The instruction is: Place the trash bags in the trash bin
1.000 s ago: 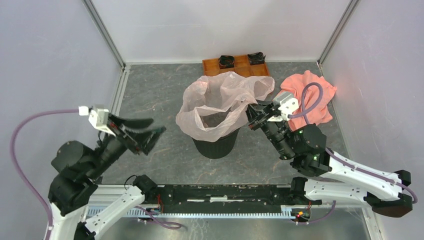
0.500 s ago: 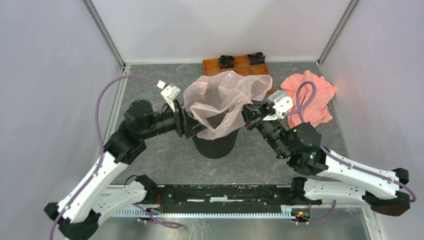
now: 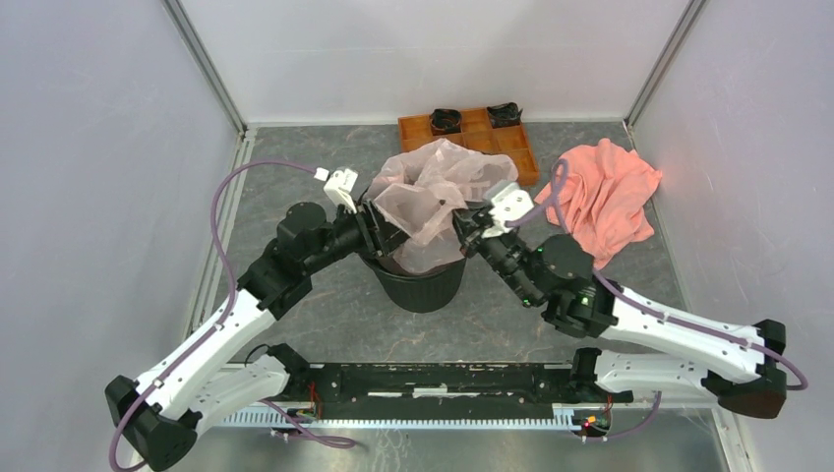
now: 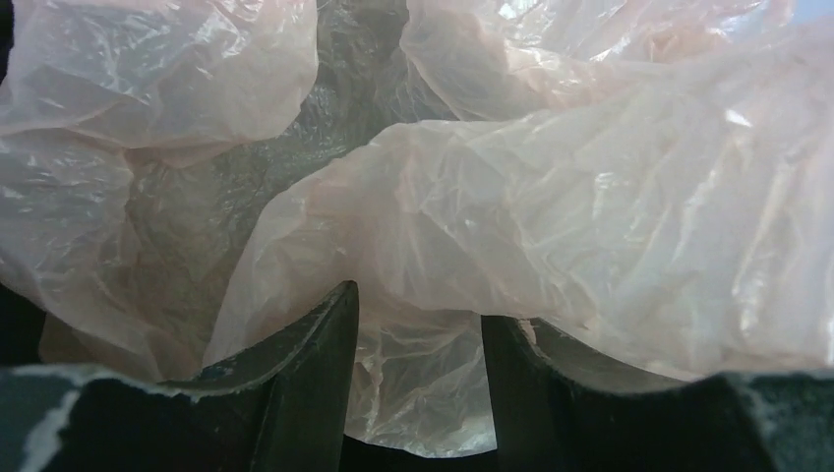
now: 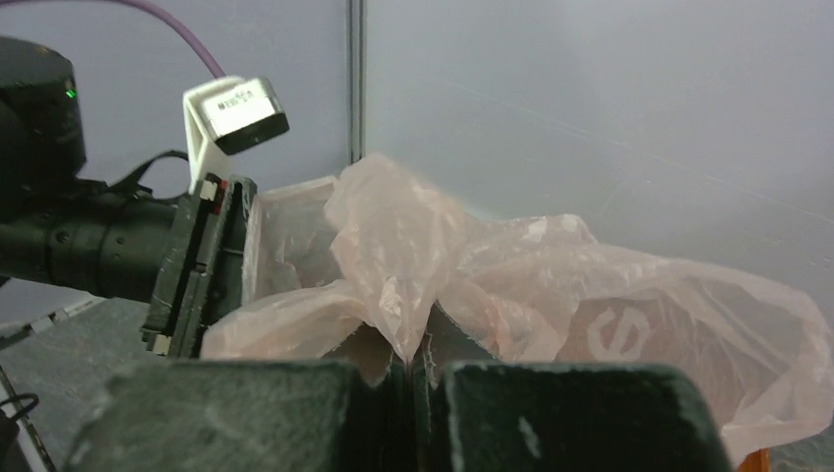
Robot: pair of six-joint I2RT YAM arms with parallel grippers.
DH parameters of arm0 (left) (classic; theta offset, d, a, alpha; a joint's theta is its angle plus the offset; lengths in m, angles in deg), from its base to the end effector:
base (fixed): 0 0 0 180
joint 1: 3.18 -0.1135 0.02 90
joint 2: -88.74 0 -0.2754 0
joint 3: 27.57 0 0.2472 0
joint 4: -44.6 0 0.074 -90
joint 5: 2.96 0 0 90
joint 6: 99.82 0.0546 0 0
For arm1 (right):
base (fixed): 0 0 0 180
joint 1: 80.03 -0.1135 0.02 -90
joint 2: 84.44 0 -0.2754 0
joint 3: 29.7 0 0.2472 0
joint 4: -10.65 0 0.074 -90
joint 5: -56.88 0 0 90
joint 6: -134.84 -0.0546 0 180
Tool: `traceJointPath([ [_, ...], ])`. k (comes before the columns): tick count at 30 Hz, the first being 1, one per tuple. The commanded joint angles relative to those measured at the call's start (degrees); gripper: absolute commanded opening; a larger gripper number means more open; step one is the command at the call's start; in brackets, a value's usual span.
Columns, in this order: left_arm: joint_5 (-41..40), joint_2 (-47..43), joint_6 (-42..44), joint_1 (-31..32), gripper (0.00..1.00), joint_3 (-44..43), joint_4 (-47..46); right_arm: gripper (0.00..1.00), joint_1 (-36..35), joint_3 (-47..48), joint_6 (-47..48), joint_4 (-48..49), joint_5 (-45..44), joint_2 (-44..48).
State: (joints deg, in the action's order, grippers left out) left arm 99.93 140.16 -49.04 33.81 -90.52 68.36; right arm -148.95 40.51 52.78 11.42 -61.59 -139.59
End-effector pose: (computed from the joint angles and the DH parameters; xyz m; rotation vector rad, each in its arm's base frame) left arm 0.1642 -0.1390 0.3513 0.1378 1.9269 -1.1284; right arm 0.1029 0.1947 0.4370 -0.4596 1.2711 0.5800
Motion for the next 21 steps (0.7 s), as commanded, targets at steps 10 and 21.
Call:
traceJointPath([
  [10, 3.31, -9.34, 7.42, -0.08, 0.82, -11.21, 13.54, 0.00, 1.25, 13.33, 5.72, -13.11, 10.26, -7.44],
  [21, -13.88, -23.22, 10.26, -0.08, 1.00, -13.66, 31.47, 0.00, 3.43, 22.54, -7.29, -19.45, 16.76, -19.15],
])
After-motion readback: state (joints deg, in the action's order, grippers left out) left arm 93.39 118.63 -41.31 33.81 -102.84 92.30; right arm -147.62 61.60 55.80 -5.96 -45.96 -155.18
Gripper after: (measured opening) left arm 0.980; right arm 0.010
